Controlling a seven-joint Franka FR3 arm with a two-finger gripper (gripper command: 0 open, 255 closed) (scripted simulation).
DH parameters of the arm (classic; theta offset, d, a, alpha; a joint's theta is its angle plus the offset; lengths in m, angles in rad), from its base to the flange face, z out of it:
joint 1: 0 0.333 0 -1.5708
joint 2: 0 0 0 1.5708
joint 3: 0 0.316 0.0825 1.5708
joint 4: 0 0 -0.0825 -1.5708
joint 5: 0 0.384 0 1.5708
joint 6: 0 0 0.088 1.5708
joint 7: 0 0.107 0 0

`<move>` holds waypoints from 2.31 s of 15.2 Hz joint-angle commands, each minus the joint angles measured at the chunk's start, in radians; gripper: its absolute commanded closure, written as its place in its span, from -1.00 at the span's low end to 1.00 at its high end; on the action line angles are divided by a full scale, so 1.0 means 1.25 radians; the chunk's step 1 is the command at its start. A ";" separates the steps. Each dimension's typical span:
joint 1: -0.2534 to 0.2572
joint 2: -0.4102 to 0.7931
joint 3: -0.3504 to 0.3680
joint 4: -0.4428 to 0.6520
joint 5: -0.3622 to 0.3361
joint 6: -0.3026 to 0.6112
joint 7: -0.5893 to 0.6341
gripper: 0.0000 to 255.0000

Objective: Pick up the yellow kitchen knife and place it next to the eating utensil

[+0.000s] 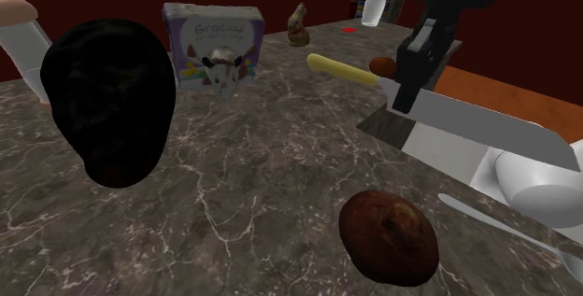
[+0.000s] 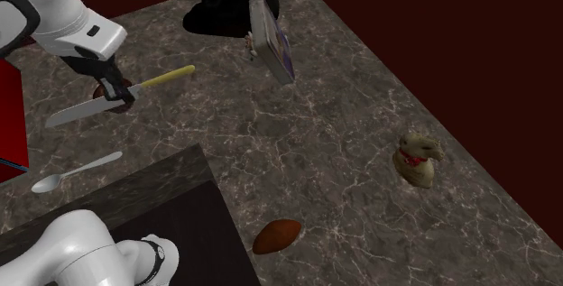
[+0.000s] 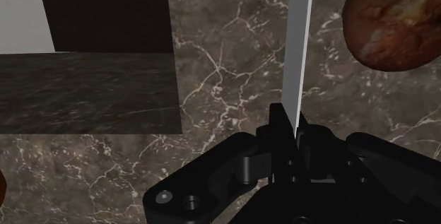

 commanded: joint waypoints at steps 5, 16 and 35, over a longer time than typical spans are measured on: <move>0.012 -0.036 0.014 -0.084 0.019 0.050 0.002 1.00; 0.025 -0.063 0.039 -0.216 0.044 0.156 -0.009 1.00; 0.023 -0.059 0.035 -0.197 0.040 0.141 -0.008 -1.00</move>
